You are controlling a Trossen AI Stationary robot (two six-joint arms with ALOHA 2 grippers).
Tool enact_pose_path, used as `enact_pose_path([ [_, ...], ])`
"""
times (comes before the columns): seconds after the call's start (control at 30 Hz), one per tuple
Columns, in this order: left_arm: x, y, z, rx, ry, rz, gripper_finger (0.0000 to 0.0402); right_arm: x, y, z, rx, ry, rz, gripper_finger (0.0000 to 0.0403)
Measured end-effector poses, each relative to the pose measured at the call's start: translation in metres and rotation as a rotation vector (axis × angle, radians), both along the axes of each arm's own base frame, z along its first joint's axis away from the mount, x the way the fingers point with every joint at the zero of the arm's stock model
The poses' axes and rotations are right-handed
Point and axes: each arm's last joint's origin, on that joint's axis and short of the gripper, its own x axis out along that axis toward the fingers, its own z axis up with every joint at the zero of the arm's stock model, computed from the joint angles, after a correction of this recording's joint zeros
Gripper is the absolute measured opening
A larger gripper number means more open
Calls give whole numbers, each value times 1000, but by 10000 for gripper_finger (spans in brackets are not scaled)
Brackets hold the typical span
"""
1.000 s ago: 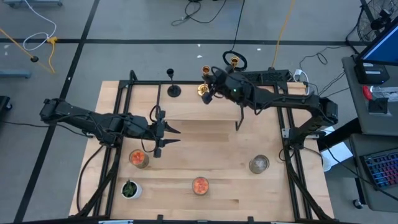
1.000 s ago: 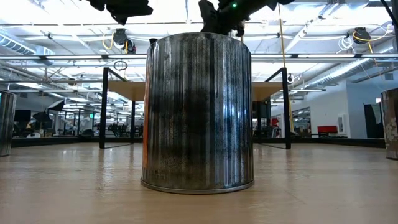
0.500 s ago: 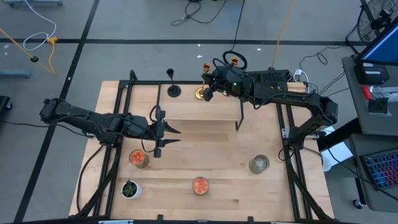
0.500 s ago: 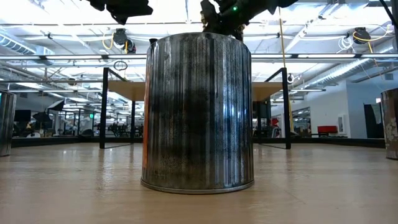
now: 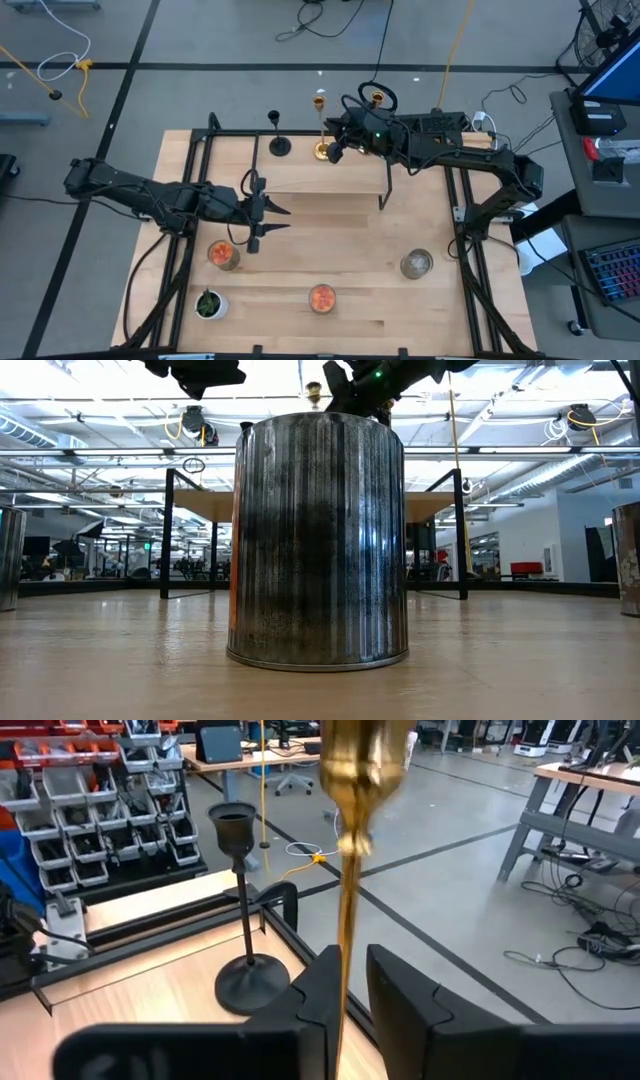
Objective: Pick & Place candle stick holders
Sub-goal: Put the gold candle holder on the shelf, then put the left orange scented candle on the shelf aligned with the black candle holder
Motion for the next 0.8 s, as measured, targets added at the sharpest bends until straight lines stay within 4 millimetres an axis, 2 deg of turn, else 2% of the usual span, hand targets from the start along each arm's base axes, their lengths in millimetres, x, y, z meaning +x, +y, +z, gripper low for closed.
enact_pose_path([
  [0.23,0,0,0,0,0,0,145,0,0,0,-6,4,2,71],
  [0.53,0,0,0,0,1,0,145,1,2,0,-16,12,8,120],
  [0.8,0,0,0,-26,3,9,145,0,25,4,-77,78,86,133],
])
